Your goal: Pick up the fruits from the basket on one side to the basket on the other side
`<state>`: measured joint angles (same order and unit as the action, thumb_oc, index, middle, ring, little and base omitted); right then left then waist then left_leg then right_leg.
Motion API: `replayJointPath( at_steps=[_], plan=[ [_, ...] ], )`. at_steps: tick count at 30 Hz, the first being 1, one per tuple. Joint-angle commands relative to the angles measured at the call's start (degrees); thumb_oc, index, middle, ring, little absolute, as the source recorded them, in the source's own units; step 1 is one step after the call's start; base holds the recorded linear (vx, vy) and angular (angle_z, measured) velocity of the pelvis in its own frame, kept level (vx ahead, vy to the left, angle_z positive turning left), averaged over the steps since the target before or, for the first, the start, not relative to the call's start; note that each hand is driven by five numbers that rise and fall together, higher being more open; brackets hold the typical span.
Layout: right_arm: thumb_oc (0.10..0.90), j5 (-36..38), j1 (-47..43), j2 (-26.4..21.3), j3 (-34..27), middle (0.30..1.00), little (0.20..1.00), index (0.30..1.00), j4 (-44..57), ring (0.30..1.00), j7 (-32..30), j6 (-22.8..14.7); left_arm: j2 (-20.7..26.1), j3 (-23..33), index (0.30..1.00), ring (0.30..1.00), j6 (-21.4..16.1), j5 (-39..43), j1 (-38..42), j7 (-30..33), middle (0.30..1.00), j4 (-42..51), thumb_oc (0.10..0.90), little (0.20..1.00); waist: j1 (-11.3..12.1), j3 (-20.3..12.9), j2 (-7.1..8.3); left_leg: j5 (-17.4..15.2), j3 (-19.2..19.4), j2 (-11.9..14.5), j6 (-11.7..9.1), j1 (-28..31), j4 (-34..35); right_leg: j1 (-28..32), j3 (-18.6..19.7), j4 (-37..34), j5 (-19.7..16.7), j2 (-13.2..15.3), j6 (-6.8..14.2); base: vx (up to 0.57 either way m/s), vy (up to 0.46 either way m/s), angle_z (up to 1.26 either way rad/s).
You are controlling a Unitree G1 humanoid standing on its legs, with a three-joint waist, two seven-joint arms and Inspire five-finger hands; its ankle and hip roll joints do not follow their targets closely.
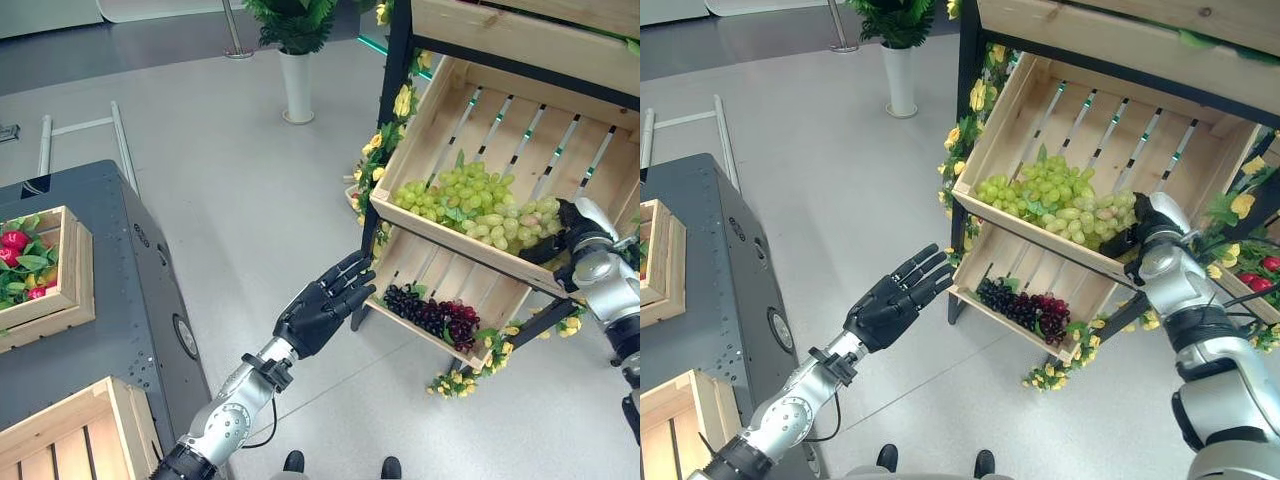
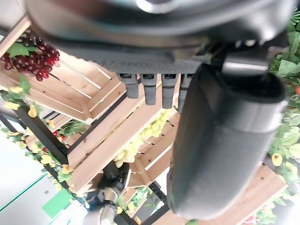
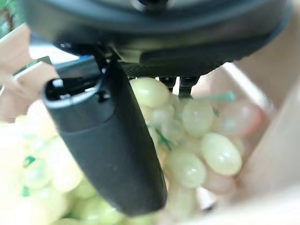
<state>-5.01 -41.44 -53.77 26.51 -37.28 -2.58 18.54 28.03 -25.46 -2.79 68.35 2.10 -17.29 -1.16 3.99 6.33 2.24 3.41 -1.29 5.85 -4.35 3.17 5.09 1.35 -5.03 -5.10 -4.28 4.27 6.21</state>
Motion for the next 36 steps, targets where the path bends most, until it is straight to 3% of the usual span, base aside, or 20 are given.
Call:
replayJointPath(
  at_steps=[1, 6, 10, 15, 18, 22, 25, 27, 28, 30, 36],
  plan=[
    [0.8, -15.7, -10.4, -10.6, 5.0, 0.9, 0.9, 0.9, 3.3, 0.9, 0.2, 0.2, 1.0, 2.2, 0.9, 0.9, -2.4, 1.7, 4.6, -2.0, 0.9, 6.9, 0.8, 0.9, -0.8, -3.7, 3.08, -1.9, 1.9, -2.6, 4.3, -1.2, -0.1, 1.0, -0.2, 0.1, -1.3, 1.9, 0.1, -0.02, 0.018, -0.06],
    [0.8, -22.6, -12.0, -15.8, 6.9, 0.9, 0.9, 0.9, 9.4, 0.9, 1.2, 1.9, 1.7, 2.5, 0.9, 0.9, -2.8, 1.8, 3.9, -0.9, 0.9, 8.8, 0.8, 0.9, -1.7, -4.0, 3.19, -2.1, 2.3, -2.8, 4.4, -1.1, -0.1, 0.9, 0.7, 0.1, -1.3, 1.8, 0.4, -0.02, 0.018, -0.01],
    [0.8, -25.2, -11.4, -18.1, 3.3, 0.9, 0.9, 0.9, 16.5, 0.9, 0.9, 3.6, 2.0, 3.1, 0.9, 0.9, -3.3, 2.1, 3.7, -0.3, 0.9, 9.4, 0.8, 0.9, -3.0, -4.2, 3.04, -2.5, 2.8, -3.0, 4.6, -0.8, -0.1, 1.0, 1.4, 0.1, -1.2, 1.8, 0.6, -0.02, 0.036, -0.01],
    [0.8, -23.6, -8.7, -19.6, -1.8, 0.9, 0.9, 0.9, 22.6, 0.9, -0.7, 3.6, 1.7, 4.0, 0.9, 0.9, -3.7, 2.0, 2.8, -0.2, 0.9, 9.8, 0.8, 0.9, -4.0, -4.3, 2.87, -2.9, 3.2, -3.1, 4.7, -0.4, -0.1, 1.1, 2.0, 0.1, -1.1, 1.8, 0.8, -0.01, 0.031, -0.12],
    [0.8, -19.3, -4.1, -19.4, -7.9, 0.9, 0.9, 0.9, 26.6, 0.9, -5.5, 3.5, 1.5, 4.6, 0.9, 0.9, -3.7, 1.8, 2.4, 0.3, 0.9, 10.4, 0.8, 0.9, -4.5, -4.5, 2.91, -3.2, 3.4, -3.1, 4.7, -0.3, -0.1, 1.1, 2.3, 0.1, -0.9, 1.8, 0.9, -0.01, 0.017, -0.06],
    [0.8, -9.7, 0.7, -16.9, -15.0, 0.9, 0.9, 0.9, 29.9, 0.9, -8.2, 1.6, 1.1, 5.0, 0.9, 0.9, -3.7, 1.6, 2.6, 0.0, 0.9, 10.1, 0.8, 0.9, -4.9, -4.4, 2.85, -3.4, 3.5, -3.1, 4.8, -0.3, -0.1, 1.0, 2.4, 0.1, -0.9, 1.8, 0.9, -0.01, 0.002, -0.01],
    [0.8, 4.1, 3.9, -13.4, -19.5, 0.9, 0.9, 0.9, 33.7, 0.9, -10.6, -1.7, 0.6, 4.9, 0.9, 0.9, -3.9, 1.2, 3.4, 0.4, 0.9, 9.6, 0.8, 0.9, -5.1, -4.3, 2.92, -3.1, 3.6, -3.1, 4.8, -0.5, -0.1, 0.7, 2.6, 0.1, -1.1, 1.8, 0.8, -0.03, 0.002, -0.04],
    [0.8, 15.8, 6.2, -8.2, -21.6, 0.9, 0.9, 0.9, 37.7, 0.9, -10.7, -3.7, -0.5, 4.9, 0.9, 0.9, -4.3, 0.5, 4.1, 0.0, 0.9, 8.3, 0.8, 0.9, -5.3, -4.1, 2.76, -3.3, 3.6, -3.1, 4.9, -0.4, -0.1, 0.7, 2.7, 0.1, -1.0, 1.8, 0.7, -0.02, 0.007, -0.08],
    [0.8, 17.3, 7.0, -6.7, -21.9, 0.9, 0.9, 0.9, 38.5, 0.9, -10.2, -4.2, -0.9, 4.9, 0.9, 0.9, -4.3, 0.2, 4.3, 0.3, 0.9, 8.1, 0.8, 0.9, -5.3, -4.0, 2.71, -3.4, 3.6, -3.1, 4.9, -0.3, -0.1, 0.7, 2.8, 0.1, -1.0, 1.8, 0.6, -0.01, 0.008, -0.09],
    [0.8, 28.9, 12.1, 0.8, -24.0, 0.9, 0.9, 0.9, 41.5, 0.9, -8.6, -9.8, -2.2, 5.4, 0.9, 0.9, -4.6, -0.7, 4.7, 0.1, 0.9, 7.0, 0.8, 0.9, -5.3, -3.8, 2.56, -3.6, 3.6, -3.1, 4.9, -0.2, -0.1, 0.8, 2.7, 0.1, -0.8, 1.8, 0.4, -0.01, 0.005, -0.06],
    [0.8, 40.8, 19.0, 10.8, -24.6, 0.9, 0.9, 0.9, 45.4, 0.9, 0.6, -15.2, -4.4, 5.8, 0.9, 0.9, -5.6, -2.7, 4.1, -0.7, 0.9, 5.6, 0.8, 0.9, -5.0, -3.9, 2.26, -3.8, 3.7, -3.1, 5.0, -0.3, -0.1, 0.8, 2.1, 0.1, -0.6, 2.1, 0.2, 0.0, 0.0, 0.0]
  ],
)
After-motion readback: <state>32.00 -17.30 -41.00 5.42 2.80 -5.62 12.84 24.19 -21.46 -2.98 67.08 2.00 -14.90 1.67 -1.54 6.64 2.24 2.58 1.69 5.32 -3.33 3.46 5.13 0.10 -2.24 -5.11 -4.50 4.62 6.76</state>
